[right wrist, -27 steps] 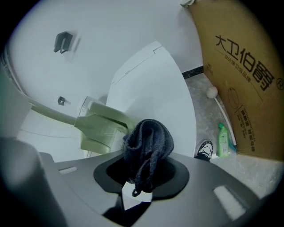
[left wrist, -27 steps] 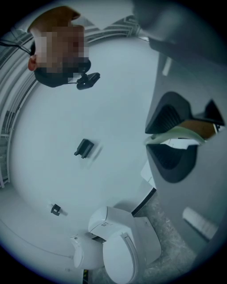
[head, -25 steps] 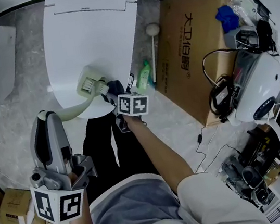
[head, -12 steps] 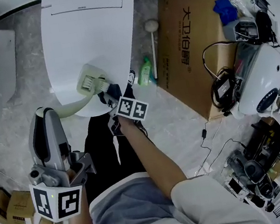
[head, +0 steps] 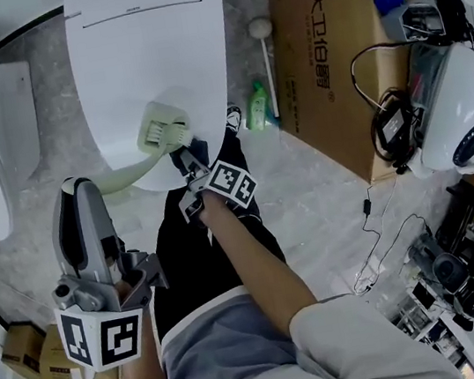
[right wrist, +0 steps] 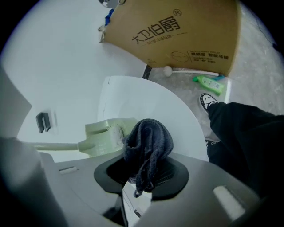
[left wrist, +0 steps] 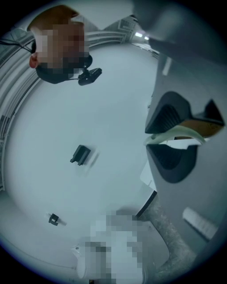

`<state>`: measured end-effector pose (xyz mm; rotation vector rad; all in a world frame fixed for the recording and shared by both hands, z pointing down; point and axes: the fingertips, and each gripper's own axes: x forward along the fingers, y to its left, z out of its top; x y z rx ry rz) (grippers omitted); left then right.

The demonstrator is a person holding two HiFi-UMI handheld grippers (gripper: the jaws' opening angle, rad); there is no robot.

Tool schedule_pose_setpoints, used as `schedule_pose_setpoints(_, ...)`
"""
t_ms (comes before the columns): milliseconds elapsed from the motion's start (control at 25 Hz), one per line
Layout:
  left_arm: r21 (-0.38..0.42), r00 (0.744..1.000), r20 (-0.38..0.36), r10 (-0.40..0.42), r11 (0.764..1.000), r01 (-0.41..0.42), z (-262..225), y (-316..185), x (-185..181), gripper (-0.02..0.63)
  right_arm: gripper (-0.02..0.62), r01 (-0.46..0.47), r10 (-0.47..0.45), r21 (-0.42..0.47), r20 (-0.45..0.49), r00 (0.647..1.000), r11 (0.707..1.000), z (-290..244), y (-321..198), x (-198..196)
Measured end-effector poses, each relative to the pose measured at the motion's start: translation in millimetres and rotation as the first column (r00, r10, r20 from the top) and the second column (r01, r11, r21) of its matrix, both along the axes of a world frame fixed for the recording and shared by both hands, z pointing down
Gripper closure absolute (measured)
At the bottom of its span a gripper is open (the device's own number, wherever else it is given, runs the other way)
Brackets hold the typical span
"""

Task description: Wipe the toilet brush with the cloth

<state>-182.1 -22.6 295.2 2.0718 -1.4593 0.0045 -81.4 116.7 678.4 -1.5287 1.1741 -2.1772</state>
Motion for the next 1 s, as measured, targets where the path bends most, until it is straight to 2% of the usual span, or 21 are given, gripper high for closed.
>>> schedule_pose_setpoints(400, -0.001, 1.000, 0.014, 0.026, 1.000, -0.026, 0.1, -0.8, 3.3, 0.606, 0.495, -0.200, 0.199, -0.003, 0.106, 0.974, 0.980, -0.9, 1.9, -23.1)
schedule_pose_setpoints(600, 0.001, 0.999, 0.017, 0.037, 0.999, -0.037, 0.4, -0.7, 3.5, 0.606, 0.497, -0.298, 0.295, -0.008, 0.165, 0.941, 0.954, 0.2, 0.7, -33.9)
schedule_pose_setpoints(1000, 0.003, 0.998, 0.017, 0.057, 0.998, -0.057, 3.2, -5.4, 6.3, 0.606, 0.499, -0.414, 0.413, -0.048, 0.239, 0.879, 0.909, 3.1, -7.8, -53.2)
